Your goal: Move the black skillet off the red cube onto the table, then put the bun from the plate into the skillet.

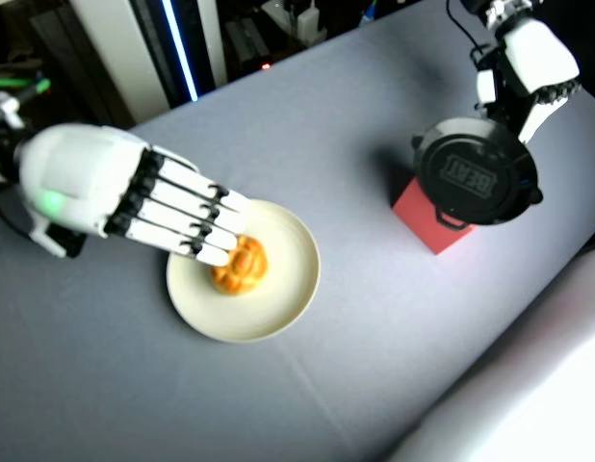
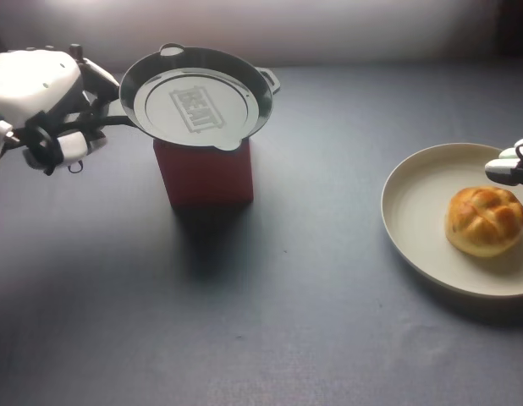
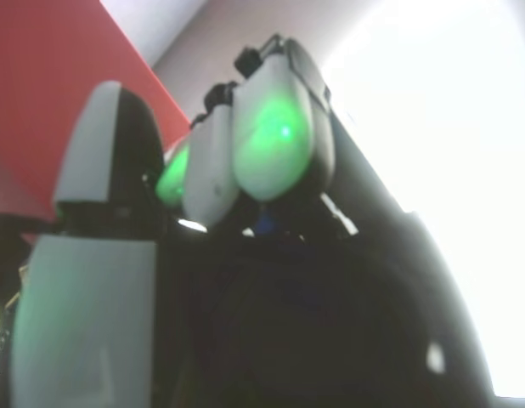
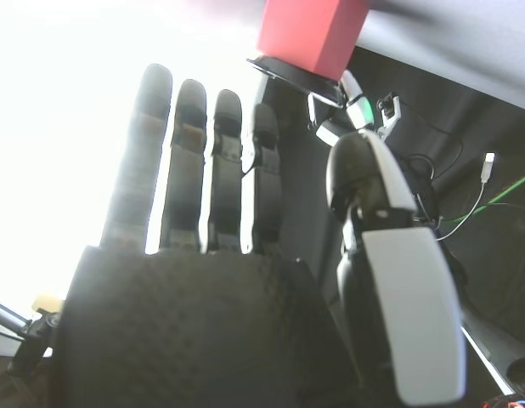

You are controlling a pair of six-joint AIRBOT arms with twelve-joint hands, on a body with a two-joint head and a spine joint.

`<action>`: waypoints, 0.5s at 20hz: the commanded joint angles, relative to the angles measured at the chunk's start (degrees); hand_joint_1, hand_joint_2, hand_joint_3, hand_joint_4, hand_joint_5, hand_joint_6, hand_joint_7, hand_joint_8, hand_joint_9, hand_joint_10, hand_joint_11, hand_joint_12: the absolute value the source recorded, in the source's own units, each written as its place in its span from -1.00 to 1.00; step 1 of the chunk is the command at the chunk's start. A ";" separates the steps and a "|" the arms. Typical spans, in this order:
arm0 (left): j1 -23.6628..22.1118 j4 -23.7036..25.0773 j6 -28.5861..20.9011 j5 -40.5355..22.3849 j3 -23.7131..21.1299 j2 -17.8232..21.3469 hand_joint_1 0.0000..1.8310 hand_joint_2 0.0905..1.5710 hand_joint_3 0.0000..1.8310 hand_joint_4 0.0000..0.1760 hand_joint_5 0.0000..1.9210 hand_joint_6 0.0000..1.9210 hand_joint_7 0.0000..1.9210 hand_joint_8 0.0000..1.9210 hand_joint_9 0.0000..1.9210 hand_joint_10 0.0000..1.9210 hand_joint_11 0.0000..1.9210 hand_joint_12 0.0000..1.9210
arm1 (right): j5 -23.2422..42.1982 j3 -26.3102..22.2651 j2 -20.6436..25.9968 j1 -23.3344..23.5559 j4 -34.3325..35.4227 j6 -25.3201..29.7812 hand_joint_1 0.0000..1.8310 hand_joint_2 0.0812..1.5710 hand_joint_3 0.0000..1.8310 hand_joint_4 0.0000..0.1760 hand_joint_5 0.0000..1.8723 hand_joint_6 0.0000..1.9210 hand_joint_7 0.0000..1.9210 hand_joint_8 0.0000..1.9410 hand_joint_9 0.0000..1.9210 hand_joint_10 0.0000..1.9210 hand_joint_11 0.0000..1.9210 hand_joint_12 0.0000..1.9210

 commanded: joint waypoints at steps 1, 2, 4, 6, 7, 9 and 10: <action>0.42 2.62 -1.79 -10.08 -0.96 1.53 0.47 0.58 -1.00 0.83 0.21 1.00 0.47 1.00 0.65 1.00 0.69 1.00 | 6.71 0.21 0.04 0.39 0.94 0.39 -0.36 0.70 -1.00 -1.00 -0.46 -1.00 -0.48 -1.00 -0.51 -1.00 -0.51 -0.95; 0.89 3.72 -2.70 -11.21 -1.77 2.15 0.44 0.59 -1.00 0.81 0.21 1.00 0.48 1.00 0.65 1.00 0.69 1.00 | 6.66 0.20 0.03 0.39 0.94 0.39 -0.36 0.70 -0.99 -1.00 -0.47 -1.00 -0.48 -1.00 -0.51 -1.00 -0.51 -0.95; 2.58 7.59 -4.32 -14.13 -5.19 4.55 0.46 0.57 -1.00 0.76 0.22 1.00 0.47 1.00 0.62 1.00 0.68 1.00 | 6.58 0.19 0.02 0.38 0.94 0.43 -0.36 0.70 -1.00 -1.00 -0.47 -1.00 -0.48 -1.00 -0.51 -1.00 -0.51 -0.95; 4.07 10.20 -4.70 -16.84 -8.08 6.37 0.49 0.55 -1.00 0.67 0.25 1.00 0.46 1.00 0.61 1.00 0.68 1.00 | 6.54 0.19 0.00 0.38 0.95 0.43 -0.36 0.70 -1.00 -1.00 -0.46 -1.00 -0.47 -1.00 -0.50 -1.00 -0.50 -0.95; 4.95 11.83 -5.44 -18.67 -9.60 7.31 0.49 0.55 -1.00 0.62 0.27 1.00 0.47 1.00 0.62 1.00 0.69 1.00 | 6.53 0.19 -0.06 0.38 0.96 0.44 -0.34 0.70 -1.00 -1.00 -0.46 -1.00 -0.47 -1.00 -0.49 -1.00 -0.49 -0.95; 6.40 13.66 -6.27 -21.38 -11.62 8.51 0.48 0.54 -1.00 0.59 0.34 1.00 0.51 1.00 0.63 1.00 0.69 1.00 | 6.47 0.20 -0.12 0.38 0.96 0.44 -0.37 0.70 -1.00 -1.00 -0.46 -1.00 -0.47 -1.00 -0.50 -1.00 -0.51 -0.96; 7.55 15.03 -7.29 -23.07 -12.97 9.22 0.46 0.54 -1.00 0.55 0.37 1.00 0.53 1.00 0.64 1.00 0.70 1.00 | 6.39 0.20 -0.18 0.39 0.97 0.54 -0.37 0.70 -1.00 -1.00 -0.46 -1.00 -0.46 -1.00 -0.50 -1.00 -0.51 -0.96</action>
